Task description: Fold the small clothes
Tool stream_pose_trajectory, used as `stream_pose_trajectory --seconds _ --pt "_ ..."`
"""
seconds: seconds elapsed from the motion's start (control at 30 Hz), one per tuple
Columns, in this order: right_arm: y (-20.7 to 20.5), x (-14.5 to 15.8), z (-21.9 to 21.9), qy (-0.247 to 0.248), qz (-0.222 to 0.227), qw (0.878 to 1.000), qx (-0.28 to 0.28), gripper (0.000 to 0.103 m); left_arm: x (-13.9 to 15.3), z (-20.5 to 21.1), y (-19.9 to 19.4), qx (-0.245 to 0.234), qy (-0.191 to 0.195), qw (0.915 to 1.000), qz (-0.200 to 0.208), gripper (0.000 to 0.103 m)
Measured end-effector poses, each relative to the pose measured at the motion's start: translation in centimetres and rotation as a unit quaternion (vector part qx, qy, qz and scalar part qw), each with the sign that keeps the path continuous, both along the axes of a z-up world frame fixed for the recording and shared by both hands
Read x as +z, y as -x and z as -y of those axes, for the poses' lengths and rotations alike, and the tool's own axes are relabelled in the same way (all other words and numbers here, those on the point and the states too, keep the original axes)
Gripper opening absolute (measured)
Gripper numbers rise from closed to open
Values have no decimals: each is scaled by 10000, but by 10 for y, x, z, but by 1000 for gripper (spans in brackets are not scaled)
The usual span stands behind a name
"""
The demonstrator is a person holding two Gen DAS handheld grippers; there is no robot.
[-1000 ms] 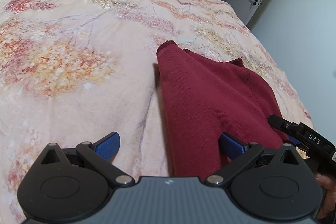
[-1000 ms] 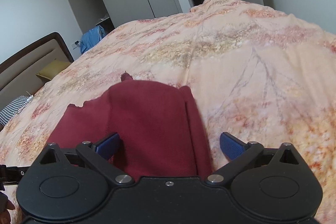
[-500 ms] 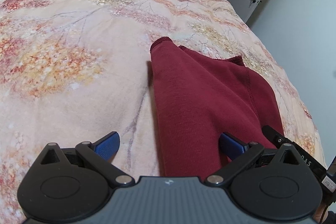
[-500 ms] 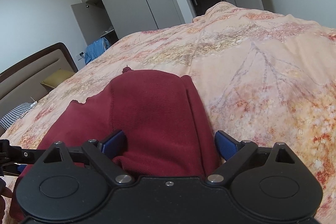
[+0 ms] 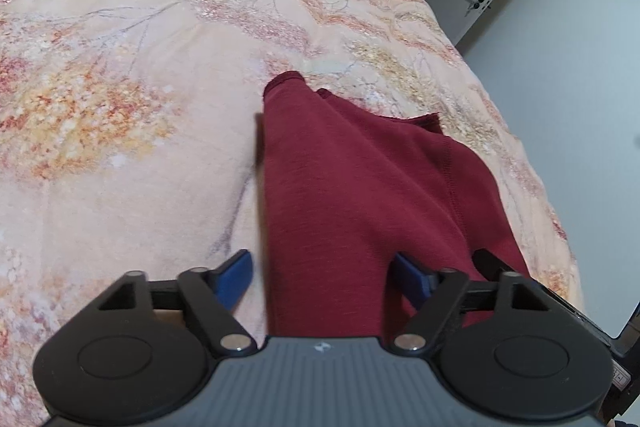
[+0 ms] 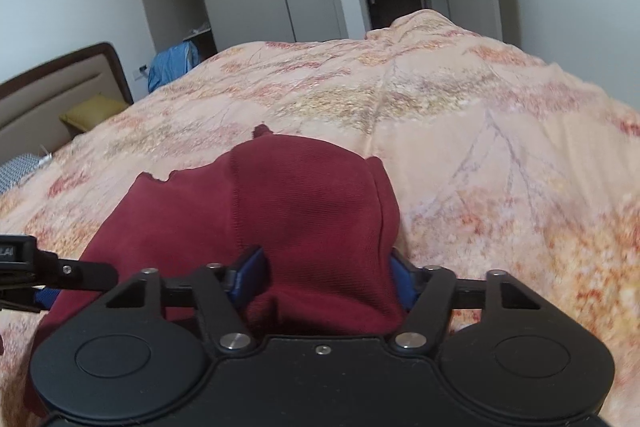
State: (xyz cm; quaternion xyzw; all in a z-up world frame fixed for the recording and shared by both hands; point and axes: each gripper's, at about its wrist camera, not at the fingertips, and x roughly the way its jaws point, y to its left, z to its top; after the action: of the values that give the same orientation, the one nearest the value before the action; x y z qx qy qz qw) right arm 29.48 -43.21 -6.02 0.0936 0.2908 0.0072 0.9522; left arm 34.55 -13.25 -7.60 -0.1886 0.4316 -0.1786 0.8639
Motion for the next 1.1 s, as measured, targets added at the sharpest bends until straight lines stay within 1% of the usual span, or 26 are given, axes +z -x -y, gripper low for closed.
stream_pose_trajectory --seconds 0.03,0.07,0.1,0.13,0.17,0.23,0.27,0.3,0.43,0.53,0.7,0.83,0.9,0.97,1.1 --pt "0 2 -1 32 -27 10000 10 61 1 0 1 -7 33 10000 3 70" --pt "0 4 -2 57 -60 10000 11 59 2 1 1 -3 37 10000 7 69" --pt "0 6 -3 83 -90 9999 14 56 3 3 2 10 7 10000 28 66" --pt "0 7 -5 128 -110 9999 20 51 4 5 2 17 -37 10000 67 61" --pt "0 9 -7 186 -123 9997 31 47 5 6 3 15 -80 9999 111 59" --pt "1 15 -13 349 -106 9993 89 24 7 7 5 35 -115 9998 179 47" --pt "1 18 -16 454 -95 9988 122 20 8 6 5 47 -99 9997 197 44" --pt "2 21 -19 524 -68 9985 168 19 9 4 6 63 -71 9997 204 40" --pt "5 38 -23 435 143 9984 320 16 23 -9 8 29 182 9994 278 31" --pt "4 55 -32 376 332 9976 483 16 39 -20 11 61 268 9986 453 30" --pt "-12 72 -64 200 653 9936 899 15 68 -57 8 515 104 9947 886 30" --pt "-40 74 -101 -11 865 9891 1189 16 82 -91 4 959 -306 9882 1155 30" --pt "-56 70 -122 -122 864 9869 1357 16 85 -110 0 1180 -431 9854 1149 30" --pt "-72 63 -142 -205 782 9850 1528 16 83 -128 -3 1393 -486 9834 1058 31" --pt "-91 41 -169 -242 421 9837 1733 16 65 -155 -9 1698 -412 9825 652 31"
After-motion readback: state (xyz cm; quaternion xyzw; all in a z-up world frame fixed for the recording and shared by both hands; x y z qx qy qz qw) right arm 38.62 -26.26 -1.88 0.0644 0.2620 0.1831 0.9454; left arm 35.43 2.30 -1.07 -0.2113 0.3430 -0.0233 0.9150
